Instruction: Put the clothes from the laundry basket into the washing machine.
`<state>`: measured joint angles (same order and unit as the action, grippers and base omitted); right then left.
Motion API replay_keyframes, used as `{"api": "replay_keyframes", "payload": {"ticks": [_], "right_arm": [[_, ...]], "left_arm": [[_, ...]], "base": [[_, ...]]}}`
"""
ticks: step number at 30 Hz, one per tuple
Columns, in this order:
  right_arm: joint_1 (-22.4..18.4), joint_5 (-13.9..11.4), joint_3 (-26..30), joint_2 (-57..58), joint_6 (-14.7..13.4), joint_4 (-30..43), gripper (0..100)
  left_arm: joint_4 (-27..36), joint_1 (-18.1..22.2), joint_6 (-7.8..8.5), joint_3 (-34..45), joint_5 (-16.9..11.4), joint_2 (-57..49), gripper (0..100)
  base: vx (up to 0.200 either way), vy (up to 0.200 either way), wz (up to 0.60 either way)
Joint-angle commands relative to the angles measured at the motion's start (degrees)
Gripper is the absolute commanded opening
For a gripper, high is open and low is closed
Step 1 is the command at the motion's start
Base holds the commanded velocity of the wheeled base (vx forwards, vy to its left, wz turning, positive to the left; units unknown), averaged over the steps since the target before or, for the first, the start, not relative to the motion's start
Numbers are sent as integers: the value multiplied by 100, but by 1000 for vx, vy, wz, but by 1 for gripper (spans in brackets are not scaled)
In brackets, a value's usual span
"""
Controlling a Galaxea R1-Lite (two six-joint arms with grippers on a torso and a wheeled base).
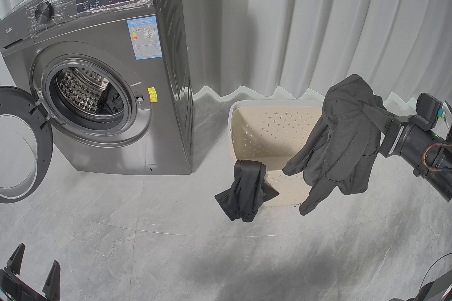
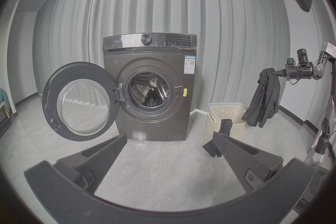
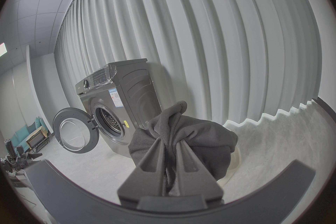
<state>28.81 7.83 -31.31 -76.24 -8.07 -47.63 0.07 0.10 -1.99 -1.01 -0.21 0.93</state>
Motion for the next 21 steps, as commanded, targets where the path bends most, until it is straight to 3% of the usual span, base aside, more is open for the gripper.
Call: {"api": "replay_keyframes", "payload": {"ticks": [1, 21], "right_arm": [[11, -9, -7, -14, -2, -10, 0], [152, -18, 90, 57, 7, -10, 0]], "left_arm": [[1, -1, -12, 92, 3, -93, 100], [10, -1, -47, 84, 12, -84, 100]], "base": [[0, 200, 0], [0, 200, 0]]}}
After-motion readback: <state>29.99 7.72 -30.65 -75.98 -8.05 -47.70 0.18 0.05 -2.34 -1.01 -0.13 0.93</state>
